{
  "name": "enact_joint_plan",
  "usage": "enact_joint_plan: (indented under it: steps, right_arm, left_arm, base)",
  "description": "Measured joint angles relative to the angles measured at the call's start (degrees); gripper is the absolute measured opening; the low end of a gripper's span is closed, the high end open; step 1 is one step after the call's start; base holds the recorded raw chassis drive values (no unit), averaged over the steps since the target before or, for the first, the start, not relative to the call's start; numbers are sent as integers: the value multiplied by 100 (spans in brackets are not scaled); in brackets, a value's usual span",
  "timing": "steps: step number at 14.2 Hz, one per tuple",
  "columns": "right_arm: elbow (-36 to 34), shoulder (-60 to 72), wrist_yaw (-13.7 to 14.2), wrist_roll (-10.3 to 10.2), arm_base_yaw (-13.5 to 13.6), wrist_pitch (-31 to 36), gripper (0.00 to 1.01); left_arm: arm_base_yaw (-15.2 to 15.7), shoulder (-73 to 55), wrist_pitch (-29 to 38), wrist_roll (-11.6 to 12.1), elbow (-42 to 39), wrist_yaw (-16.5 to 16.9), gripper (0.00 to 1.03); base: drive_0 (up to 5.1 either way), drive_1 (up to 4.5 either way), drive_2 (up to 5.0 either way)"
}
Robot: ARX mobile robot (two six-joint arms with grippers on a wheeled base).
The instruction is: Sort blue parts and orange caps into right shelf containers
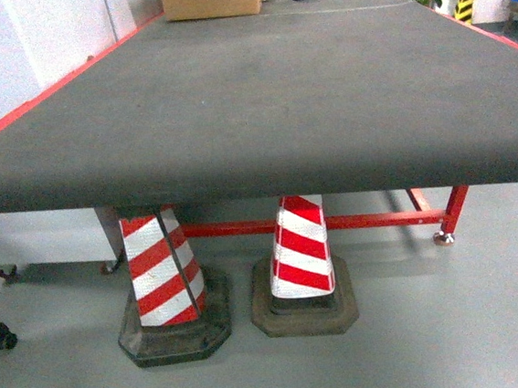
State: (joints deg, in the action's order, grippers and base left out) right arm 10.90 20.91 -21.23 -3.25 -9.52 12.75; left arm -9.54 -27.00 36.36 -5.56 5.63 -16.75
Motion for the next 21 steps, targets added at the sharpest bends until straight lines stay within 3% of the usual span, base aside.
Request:
enact_joint_plan:
  steps: [3,16,21]
  right_arm:
    - [0,-33,0,0,0,13,42]
    - [-2,-2,-2,0,-4,11,42]
    - [-2,-4,-2,0,-4,17,42]
  left_arm:
    - [0,11,4,0,0,0,44]
    - [0,7,9,0,-4,-4,44]
    - [0,11,28,0,-9,-9,44]
  base:
    - [0,0,0]
    - [469,-386,-64]
    - [485,-231,-262]
